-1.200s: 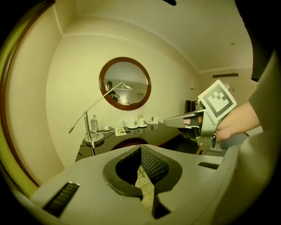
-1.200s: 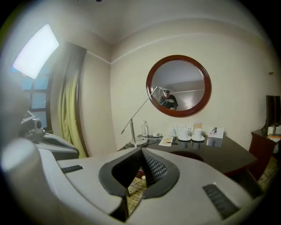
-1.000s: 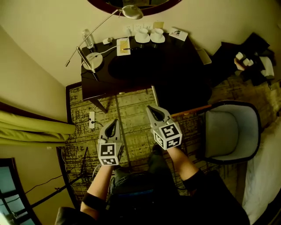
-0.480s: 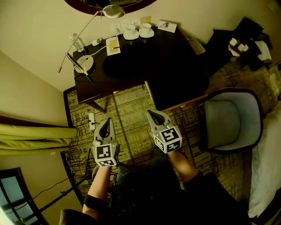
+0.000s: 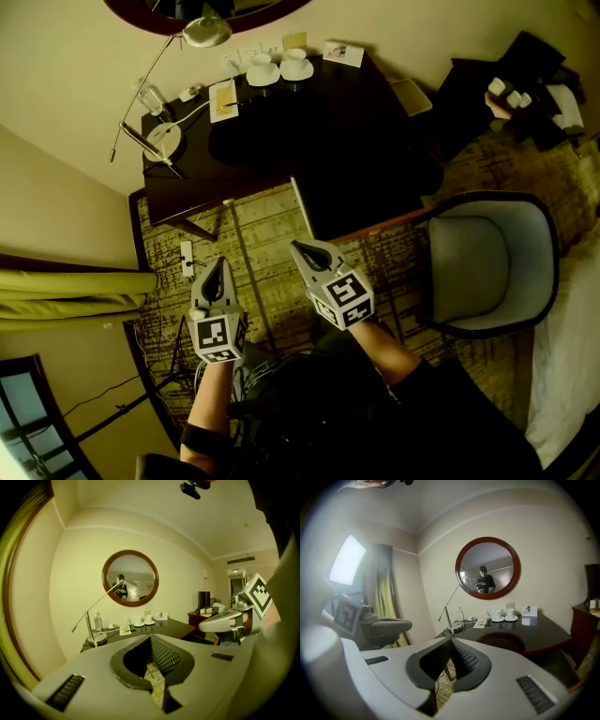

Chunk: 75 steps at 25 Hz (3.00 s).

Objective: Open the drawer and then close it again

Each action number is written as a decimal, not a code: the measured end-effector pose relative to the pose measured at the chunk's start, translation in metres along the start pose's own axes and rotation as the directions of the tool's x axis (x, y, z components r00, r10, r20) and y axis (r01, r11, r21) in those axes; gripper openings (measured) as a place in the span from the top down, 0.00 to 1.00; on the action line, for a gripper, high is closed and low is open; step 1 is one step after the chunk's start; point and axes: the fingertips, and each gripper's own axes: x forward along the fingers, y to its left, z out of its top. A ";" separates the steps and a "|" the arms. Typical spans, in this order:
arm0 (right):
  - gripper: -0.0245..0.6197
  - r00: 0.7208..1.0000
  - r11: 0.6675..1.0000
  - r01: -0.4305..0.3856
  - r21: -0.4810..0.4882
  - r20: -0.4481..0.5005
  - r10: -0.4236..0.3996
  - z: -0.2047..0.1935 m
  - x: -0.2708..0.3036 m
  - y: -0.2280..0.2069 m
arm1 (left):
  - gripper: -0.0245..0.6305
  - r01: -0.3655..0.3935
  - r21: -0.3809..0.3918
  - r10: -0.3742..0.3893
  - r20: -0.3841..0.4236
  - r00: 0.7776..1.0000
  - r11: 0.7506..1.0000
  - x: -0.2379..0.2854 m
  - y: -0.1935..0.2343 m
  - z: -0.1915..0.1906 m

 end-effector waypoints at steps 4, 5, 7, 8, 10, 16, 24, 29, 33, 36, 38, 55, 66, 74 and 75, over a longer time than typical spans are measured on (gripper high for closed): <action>0.95 1.000 1.000 -0.022 -0.001 -0.009 0.022 0.001 -0.006 -0.018 | 0.95 -0.005 0.011 0.005 0.010 1.000 1.000 0.011 -0.023 0.007; 0.95 1.000 1.000 -0.015 0.011 -0.006 0.015 0.001 -0.009 -0.022 | 0.96 0.000 0.006 0.000 0.009 1.000 1.000 0.013 -0.031 0.011; 0.95 1.000 0.999 0.006 0.039 0.006 -0.007 0.002 -0.012 -0.028 | 0.96 0.031 0.033 -0.031 0.003 1.000 0.999 0.017 -0.041 0.014; 0.95 1.000 0.999 0.017 0.048 0.011 -0.017 0.003 -0.012 -0.031 | 0.95 0.052 0.060 -0.052 0.000 0.999 0.997 0.020 -0.043 0.014; 0.95 0.999 0.998 0.035 0.059 0.015 -0.036 0.003 -0.007 -0.035 | 0.96 0.089 0.100 -0.089 0.002 0.996 0.991 0.027 -0.045 0.013; 0.96 0.991 0.975 0.124 0.184 0.019 -0.130 -0.002 -0.012 -0.050 | 0.95 0.199 0.164 -0.203 0.004 0.979 0.966 0.035 -0.059 0.018; 0.95 0.958 0.917 0.275 0.290 0.001 -0.287 -0.041 -0.055 -0.099 | 0.96 0.314 0.269 -0.329 0.011 0.944 0.910 0.041 -0.100 0.008; 0.96 0.933 0.841 0.334 0.426 -0.021 -0.360 -0.072 -0.095 -0.142 | 0.95 0.368 0.281 -0.382 -0.007 0.924 0.886 0.052 -0.141 0.005; 0.96 0.921 0.771 0.348 0.533 -0.043 -0.387 -0.107 -0.118 -0.184 | 0.95 0.393 0.265 -0.403 -0.018 0.915 0.881 0.070 -0.178 -0.001; 0.96 0.925 0.722 0.329 0.608 -0.052 -0.378 -0.131 -0.130 -0.218 | 0.95 0.383 0.254 -0.388 -0.035 0.921 0.888 0.087 -0.205 -0.008; 0.96 0.929 0.705 0.322 0.632 -0.066 -0.365 -0.148 -0.138 -0.241 | 0.95 0.388 0.277 -0.390 -0.049 0.919 0.879 0.100 -0.229 -0.016; 0.96 0.974 0.583 0.193 0.789 -0.083 -0.210 -0.283 -0.139 -0.378 | 0.95 0.355 0.345 -0.307 -0.186 0.933 0.869 0.224 -0.396 -0.086; 0.96 0.984 0.561 0.174 0.809 -0.116 -0.138 -0.356 -0.107 -0.417 | 0.95 0.377 0.363 -0.298 -0.256 0.920 0.852 0.277 -0.428 -0.144; 0.96 0.982 0.559 0.148 0.816 -0.054 -0.182 -0.353 -0.099 -0.430 | 0.95 0.373 0.340 -0.294 -0.262 0.919 0.863 0.301 -0.435 -0.163; 0.96 0.981 0.554 0.149 0.819 -0.050 -0.189 -0.353 -0.098 -0.430 | 0.95 0.374 0.343 -0.294 -0.264 0.919 0.862 0.304 -0.434 -0.164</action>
